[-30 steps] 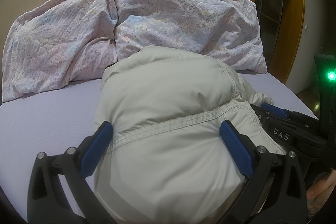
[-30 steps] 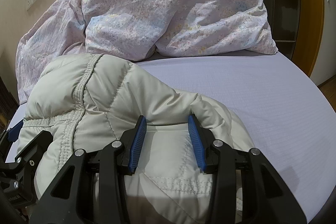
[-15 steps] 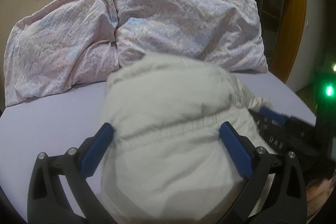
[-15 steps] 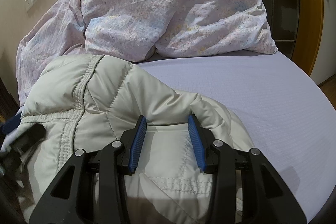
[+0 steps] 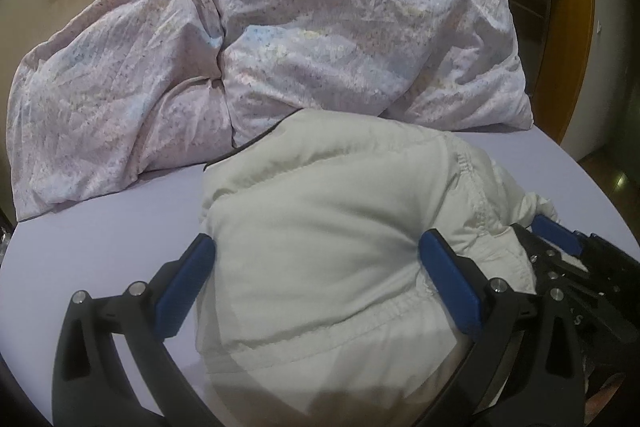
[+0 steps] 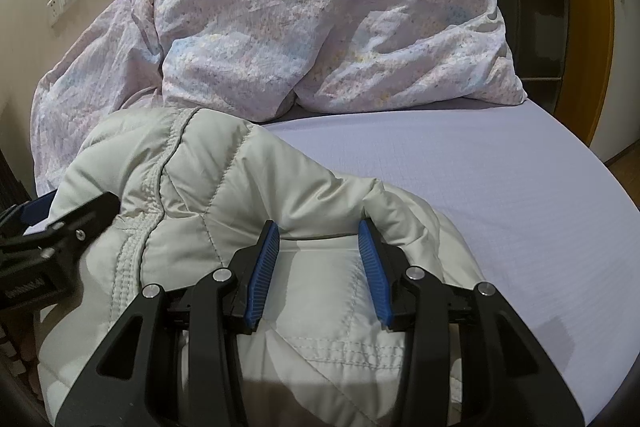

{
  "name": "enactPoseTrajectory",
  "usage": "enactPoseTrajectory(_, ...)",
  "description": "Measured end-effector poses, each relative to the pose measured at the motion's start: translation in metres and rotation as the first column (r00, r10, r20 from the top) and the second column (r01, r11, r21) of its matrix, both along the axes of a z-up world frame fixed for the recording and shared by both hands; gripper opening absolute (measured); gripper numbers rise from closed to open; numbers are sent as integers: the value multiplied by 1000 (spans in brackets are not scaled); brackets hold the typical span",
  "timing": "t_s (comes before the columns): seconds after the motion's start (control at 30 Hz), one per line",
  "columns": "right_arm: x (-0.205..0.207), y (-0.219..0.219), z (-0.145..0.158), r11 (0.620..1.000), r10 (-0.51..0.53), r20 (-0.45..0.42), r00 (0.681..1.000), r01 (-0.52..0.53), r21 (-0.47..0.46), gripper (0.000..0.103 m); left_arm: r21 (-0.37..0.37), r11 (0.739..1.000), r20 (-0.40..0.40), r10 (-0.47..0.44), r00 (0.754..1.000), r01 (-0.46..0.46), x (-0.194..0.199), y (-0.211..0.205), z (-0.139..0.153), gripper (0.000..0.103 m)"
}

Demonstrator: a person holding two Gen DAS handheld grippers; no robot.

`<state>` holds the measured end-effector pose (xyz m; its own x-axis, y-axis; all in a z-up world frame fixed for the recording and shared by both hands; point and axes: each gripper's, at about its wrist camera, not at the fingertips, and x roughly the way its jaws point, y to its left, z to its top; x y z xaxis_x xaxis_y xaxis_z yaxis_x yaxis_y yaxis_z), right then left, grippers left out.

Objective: Fold large clothes

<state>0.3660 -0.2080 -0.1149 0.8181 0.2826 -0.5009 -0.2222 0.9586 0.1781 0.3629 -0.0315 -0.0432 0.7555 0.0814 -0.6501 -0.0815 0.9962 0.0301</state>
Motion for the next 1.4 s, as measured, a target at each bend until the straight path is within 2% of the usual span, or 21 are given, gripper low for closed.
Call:
enactPoseTrajectory(0.3,1,1,-1,1000,-7,1,1000,7,-4,44,-41,999,-5,8,1000,-9,-2,3,-14,101)
enactPoseTrajectory(1.4,14,14,-5,997,-10,-34,999,8,-73,44,-59,998,-20,38,999,-39,7,7,-21,101)
